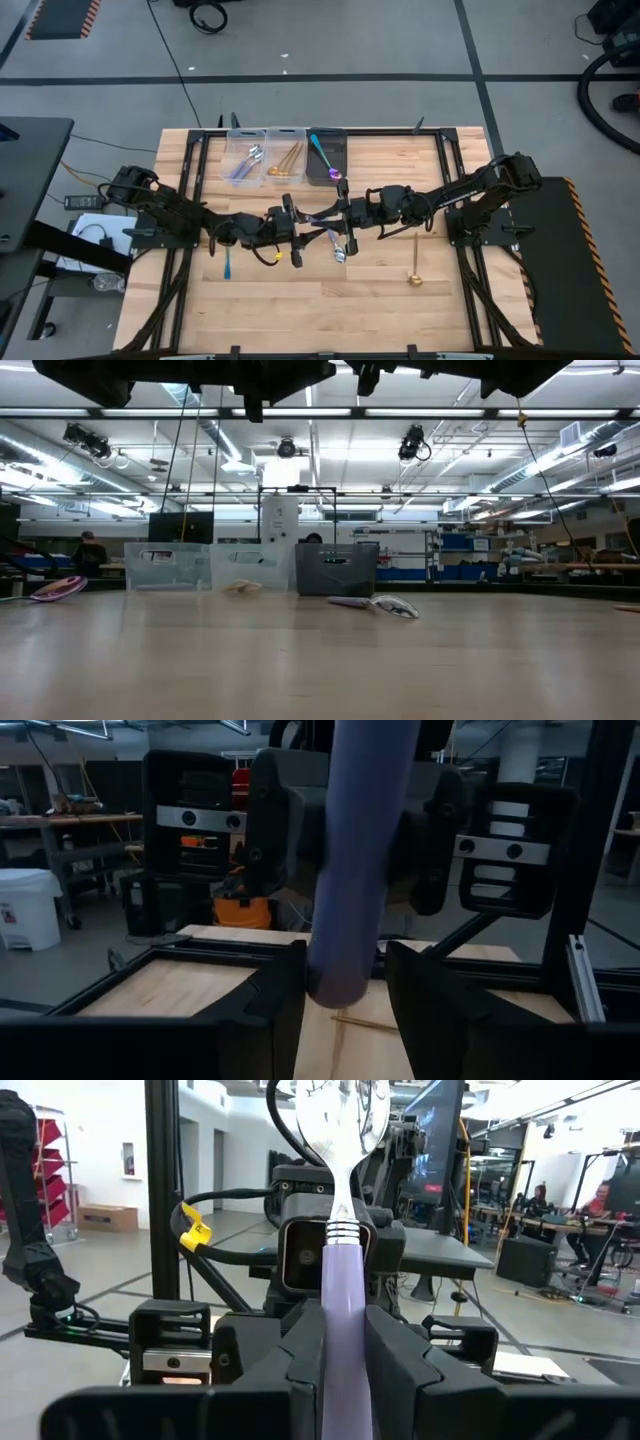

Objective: Sort silverware by color (type)
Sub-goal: Put the violet spoon into the left transparent bin

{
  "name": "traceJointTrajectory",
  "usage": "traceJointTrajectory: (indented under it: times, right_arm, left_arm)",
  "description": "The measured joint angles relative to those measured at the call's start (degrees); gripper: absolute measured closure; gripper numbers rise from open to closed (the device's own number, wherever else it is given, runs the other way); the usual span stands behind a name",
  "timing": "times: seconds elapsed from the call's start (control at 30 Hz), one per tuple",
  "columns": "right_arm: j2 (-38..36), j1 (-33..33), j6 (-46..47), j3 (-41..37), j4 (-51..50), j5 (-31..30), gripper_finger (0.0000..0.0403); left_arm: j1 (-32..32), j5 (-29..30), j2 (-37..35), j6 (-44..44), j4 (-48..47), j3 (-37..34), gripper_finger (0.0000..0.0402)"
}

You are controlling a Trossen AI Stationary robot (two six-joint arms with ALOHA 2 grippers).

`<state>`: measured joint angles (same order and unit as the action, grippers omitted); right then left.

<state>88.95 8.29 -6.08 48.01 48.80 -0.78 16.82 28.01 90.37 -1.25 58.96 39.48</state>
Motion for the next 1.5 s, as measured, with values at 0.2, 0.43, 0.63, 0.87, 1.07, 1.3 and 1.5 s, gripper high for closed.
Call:
traceJointTrajectory:
  times: [0.2,0.43,0.63,0.87,1.07,1.3,1.5]
  right_arm:
    - [0.0,0.0,-0.5,0.0,-0.4,-0.2,0.0343]
    - [0.0,0.0,-1.0,0.0,-0.9,-1.3,0.0343]
    - [0.0,0.0,-1.2,0.0,-1.1,-1.3,0.0339]
    - [0.0,0.0,0.7,0.0,-2.9,-1.3,0.0295]
    - [-0.5,0.0,0.2,0.0,-3.3,-1.3,0.0243]
    - [-5.9,-0.3,-0.1,0.0,-8.8,-1.6,0.0196]
    - [-11.8,-0.4,0.3,0.0,-22.0,-2.9,0.0186]
  left_arm:
    - [0.0,0.2,0.0,-0.4,0.0,0.0,0.0276]
    - [-0.2,0.5,0.0,-1.2,0.7,0.0,0.0317]
    - [-0.3,1.1,0.0,-1.1,0.7,0.0,0.0317]
    - [-0.3,1.3,0.0,-0.7,-0.5,0.0,0.0317]
    - [-0.2,1.3,0.0,-0.4,-0.7,0.0,0.0317]
    - [0.0,1.3,-0.2,0.6,-2.6,-0.1,0.0317]
    - [0.7,1.8,-6.0,0.7,-12.9,-0.3,0.0317]
